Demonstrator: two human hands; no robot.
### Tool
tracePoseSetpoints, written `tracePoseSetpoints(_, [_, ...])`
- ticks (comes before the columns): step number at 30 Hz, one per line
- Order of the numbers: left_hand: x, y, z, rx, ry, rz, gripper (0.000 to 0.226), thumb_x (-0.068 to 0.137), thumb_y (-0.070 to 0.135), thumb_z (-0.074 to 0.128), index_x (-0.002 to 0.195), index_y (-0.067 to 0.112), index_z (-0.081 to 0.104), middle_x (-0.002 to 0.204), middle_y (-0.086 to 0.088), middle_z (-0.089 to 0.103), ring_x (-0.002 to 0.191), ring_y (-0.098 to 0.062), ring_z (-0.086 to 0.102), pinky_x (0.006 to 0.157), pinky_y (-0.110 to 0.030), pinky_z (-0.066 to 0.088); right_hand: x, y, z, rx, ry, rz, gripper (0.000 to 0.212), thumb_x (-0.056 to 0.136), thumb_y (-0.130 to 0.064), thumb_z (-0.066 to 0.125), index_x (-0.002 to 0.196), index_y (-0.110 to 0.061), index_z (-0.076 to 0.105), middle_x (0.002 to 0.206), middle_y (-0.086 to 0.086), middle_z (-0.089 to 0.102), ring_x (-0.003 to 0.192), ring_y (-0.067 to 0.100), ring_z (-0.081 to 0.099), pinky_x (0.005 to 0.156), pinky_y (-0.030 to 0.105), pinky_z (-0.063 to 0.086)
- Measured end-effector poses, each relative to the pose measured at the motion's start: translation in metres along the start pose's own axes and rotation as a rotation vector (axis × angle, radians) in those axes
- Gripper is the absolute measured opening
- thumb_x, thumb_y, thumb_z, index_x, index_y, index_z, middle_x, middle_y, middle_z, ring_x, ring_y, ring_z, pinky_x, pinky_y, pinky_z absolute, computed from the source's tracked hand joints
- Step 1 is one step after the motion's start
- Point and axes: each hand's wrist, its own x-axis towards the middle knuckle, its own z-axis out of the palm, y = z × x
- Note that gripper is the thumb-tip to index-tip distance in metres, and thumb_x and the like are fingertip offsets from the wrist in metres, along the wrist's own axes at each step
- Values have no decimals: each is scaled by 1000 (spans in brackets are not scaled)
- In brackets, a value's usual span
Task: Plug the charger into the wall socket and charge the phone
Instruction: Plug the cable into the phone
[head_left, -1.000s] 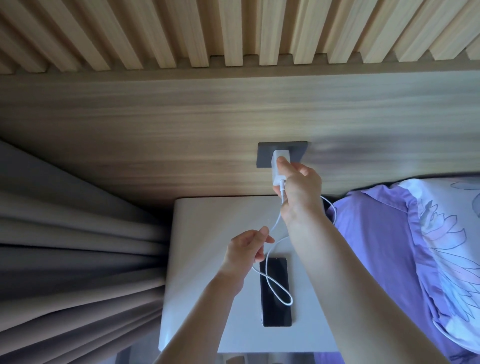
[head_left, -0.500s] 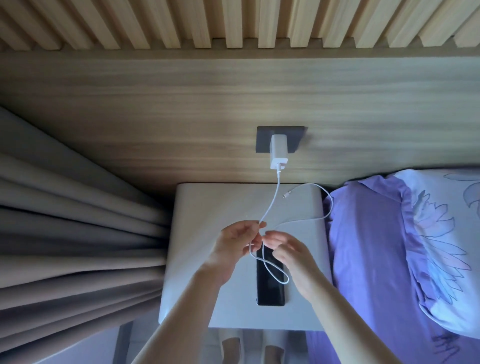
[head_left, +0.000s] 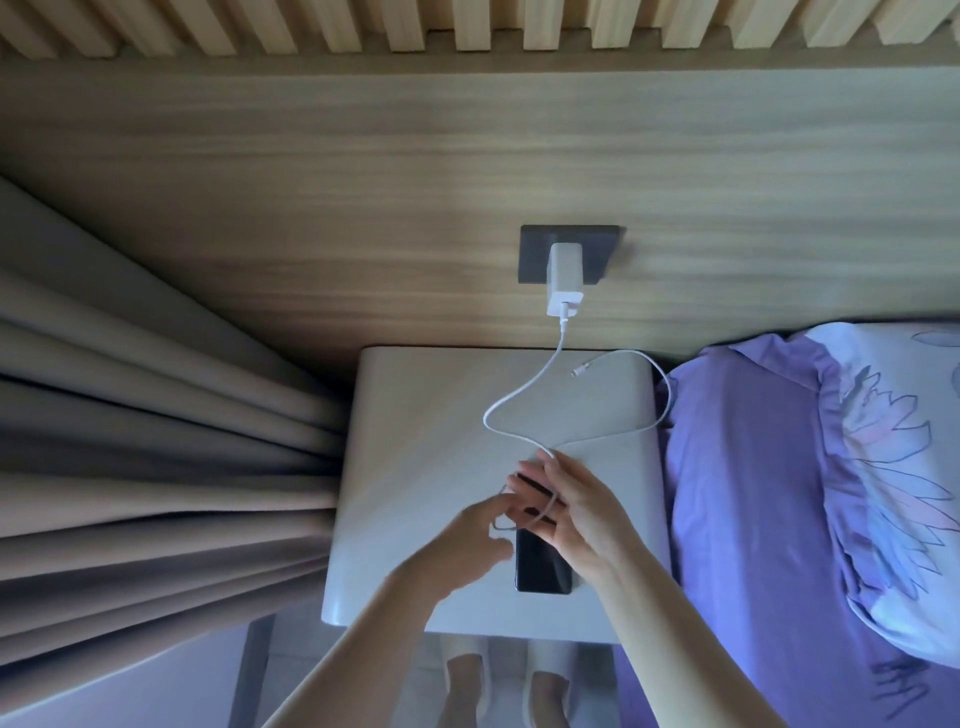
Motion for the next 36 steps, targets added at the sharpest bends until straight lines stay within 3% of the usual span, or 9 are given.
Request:
tracePoseSetpoints(4, [11, -3, 0, 86, 220, 50, 15, 94, 17, 53, 97, 17, 68, 94, 1, 65, 77, -15, 59, 66, -22, 39, 6, -13, 7, 123, 16, 52, 16, 96, -20, 52, 105, -10, 62, 96, 11, 75, 96, 26, 70, 93, 53, 48])
tracePoseSetpoints(11, [7, 15, -31, -580, 364, 47, 19, 99, 21, 48, 92, 19, 66, 90, -4, 73, 80, -16, 72, 72, -27, 58, 6, 9, 15, -14, 318, 222, 36, 93, -23, 58, 118, 2, 52, 126, 25, 53, 123, 36, 53, 95, 44, 46])
tracePoseSetpoints(15, [6, 4, -45, -595, 420, 14, 13, 96, 23, 55, 93, 18, 66, 73, 0, 76, 60, -15, 73, 53, -23, 58, 9, 16, 22, 296, 219, 206, 13, 97, -11, 49, 97, 2, 53, 104, 20, 60, 108, 32, 59, 95, 45, 46])
tracePoseSetpoints(19, [9, -25, -66, -451, 651, -35, 12, 94, 20, 58, 91, 13, 68, 47, 2, 64, 33, -6, 50, 40, -20, 44, 20, 0, 13, 424, 317, 27, 15, 98, -4, 44, 87, 0, 54, 88, 15, 61, 83, 22, 62, 95, 42, 46])
tracePoseSetpoints(24, [5, -55, -98, -139, 903, -84, 24, 96, 30, 51, 101, 17, 70, 64, -7, 59, 64, -26, 53, 63, -34, 39, 27, -24, -9, 490, 346, -91, 17, 97, -10, 48, 81, -8, 53, 82, 8, 60, 70, 14, 58, 68, 32, 51])
tracePoseSetpoints(27, [2, -56, -114, -22, 962, -128, 33, 97, 35, 46, 119, 22, 66, 103, -18, 70, 95, -38, 64, 82, -42, 49, 30, -33, -20, 538, 400, -154, 27, 101, -17, 41, 75, -11, 46, 70, 9, 62, 55, 12, 60, 52, 27, 53])
tracePoseSetpoints(29, [3, -53, -120, -8, 970, -136, 35, 98, 34, 43, 124, 21, 63, 118, -16, 68, 106, -38, 61, 89, -43, 48, 31, -31, -27, 458, 428, -155, 25, 100, -15, 39, 77, -14, 47, 68, 10, 62, 33, 8, 50, 35, 15, 41])
tracePoseSetpoints(31, [6, -46, -119, -56, 939, -115, 36, 98, 32, 43, 127, 20, 60, 122, -16, 66, 110, -37, 61, 94, -45, 48, 30, -22, -33, 369, 404, -129, 20, 99, -12, 41, 83, -16, 53, 75, 11, 60, 28, 6, 44, 33, 11, 35])
tracePoseSetpoints(36, [17, -30, -93, -34, 859, -73, 38, 97, 16, 47, 134, 13, 54, 135, -13, 57, 123, -29, 53, 104, -38, 42, 19, 0, -43, 373, 282, -44, 15, 91, -2, 54, 81, -8, 63, 68, 4, 67, 46, 7, 62, 45, 17, 50])
